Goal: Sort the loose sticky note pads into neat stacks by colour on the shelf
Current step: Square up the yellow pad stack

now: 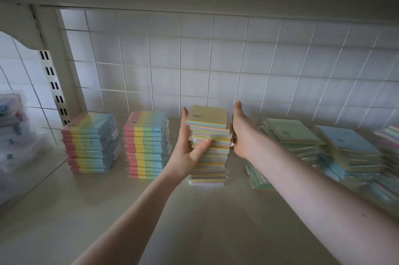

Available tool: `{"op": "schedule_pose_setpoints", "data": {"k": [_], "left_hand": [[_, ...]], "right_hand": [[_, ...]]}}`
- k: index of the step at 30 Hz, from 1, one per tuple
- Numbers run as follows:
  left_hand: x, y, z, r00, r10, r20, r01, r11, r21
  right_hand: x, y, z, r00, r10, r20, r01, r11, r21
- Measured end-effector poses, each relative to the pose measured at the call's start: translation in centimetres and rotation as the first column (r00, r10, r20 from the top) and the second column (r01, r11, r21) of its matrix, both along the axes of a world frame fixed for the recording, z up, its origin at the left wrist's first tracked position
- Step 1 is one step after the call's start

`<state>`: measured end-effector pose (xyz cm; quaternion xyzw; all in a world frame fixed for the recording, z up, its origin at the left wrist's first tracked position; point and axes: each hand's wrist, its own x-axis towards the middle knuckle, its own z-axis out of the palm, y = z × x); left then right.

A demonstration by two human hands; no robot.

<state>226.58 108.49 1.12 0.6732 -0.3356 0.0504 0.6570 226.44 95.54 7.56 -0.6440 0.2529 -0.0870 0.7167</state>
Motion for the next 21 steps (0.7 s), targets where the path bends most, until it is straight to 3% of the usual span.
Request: {"op": "schedule_pose_setpoints", "data": {"k": [12,21], "left_hand": [[0.59,0.66,0.16,1.000,-0.026,-0.016,0.027,0.999,0.036],[0.09,1.00,0.58,0.998,0.004,-0.055,-0.005,1.000,-0.018]], "right_hand": [[0.14,0.35,0.10,1.000,0.008,0.005,-0.008,0.999,0.050],[-0.07,0.32,0.25,0.997,-0.062,0.054,0.064,0.998,-0.026]]}}
